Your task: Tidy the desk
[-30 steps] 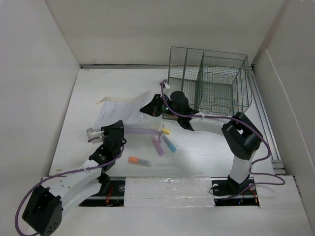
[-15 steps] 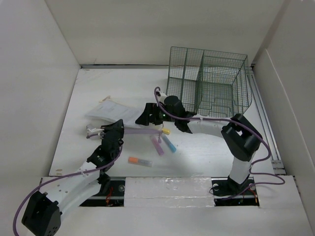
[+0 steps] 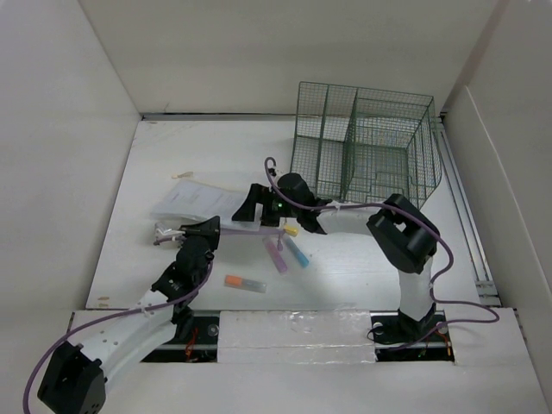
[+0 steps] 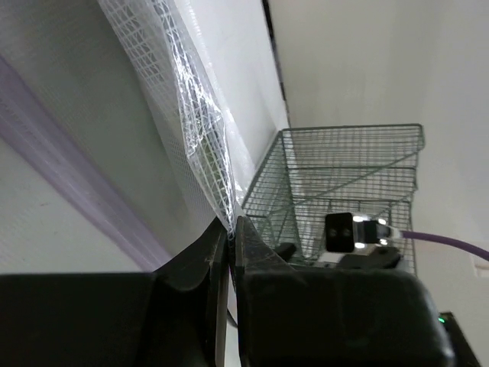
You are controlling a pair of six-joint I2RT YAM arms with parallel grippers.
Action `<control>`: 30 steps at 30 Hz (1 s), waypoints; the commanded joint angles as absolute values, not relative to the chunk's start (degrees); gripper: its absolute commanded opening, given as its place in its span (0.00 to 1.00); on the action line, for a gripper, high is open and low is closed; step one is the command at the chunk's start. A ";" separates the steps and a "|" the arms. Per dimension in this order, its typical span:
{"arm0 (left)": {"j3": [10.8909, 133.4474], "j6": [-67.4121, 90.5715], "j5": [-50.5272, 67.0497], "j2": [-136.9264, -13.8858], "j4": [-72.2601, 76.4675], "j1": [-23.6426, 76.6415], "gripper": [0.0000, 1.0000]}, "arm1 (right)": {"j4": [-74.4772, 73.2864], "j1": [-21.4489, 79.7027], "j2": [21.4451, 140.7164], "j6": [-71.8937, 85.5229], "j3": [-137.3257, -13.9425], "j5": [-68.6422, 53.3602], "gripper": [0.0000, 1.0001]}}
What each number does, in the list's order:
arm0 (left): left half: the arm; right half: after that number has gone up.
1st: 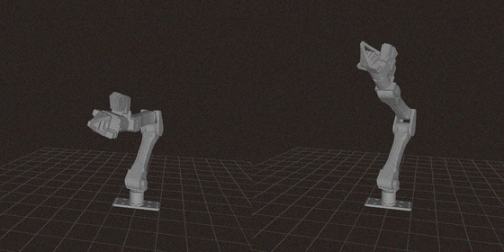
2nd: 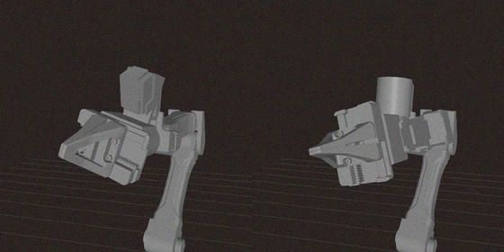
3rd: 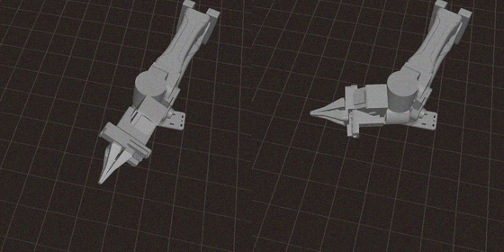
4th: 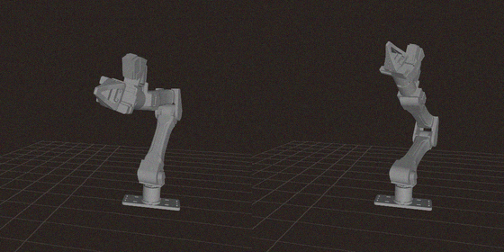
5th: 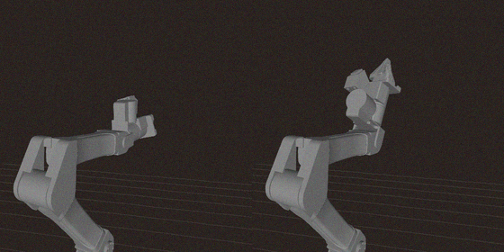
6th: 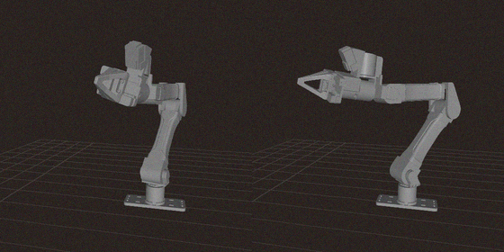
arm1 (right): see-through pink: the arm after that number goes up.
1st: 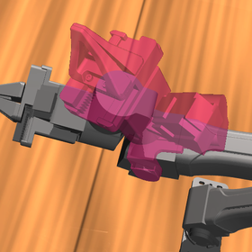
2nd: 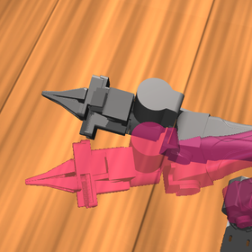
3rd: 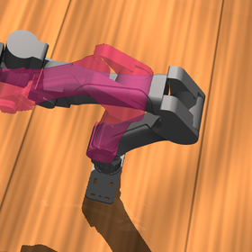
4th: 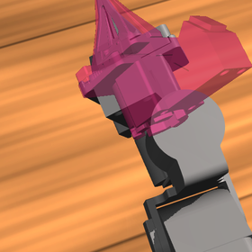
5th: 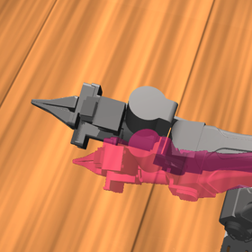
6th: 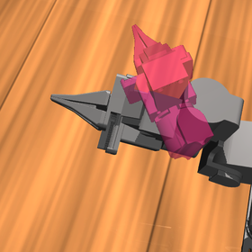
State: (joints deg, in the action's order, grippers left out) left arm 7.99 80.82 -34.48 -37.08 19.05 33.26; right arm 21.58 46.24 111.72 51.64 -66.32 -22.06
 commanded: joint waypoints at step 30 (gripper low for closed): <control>31.20 55.73 -30.32 -10.29 1.67 33.31 0.90 | 20.83 42.37 96.60 34.63 -93.16 -14.50 0.00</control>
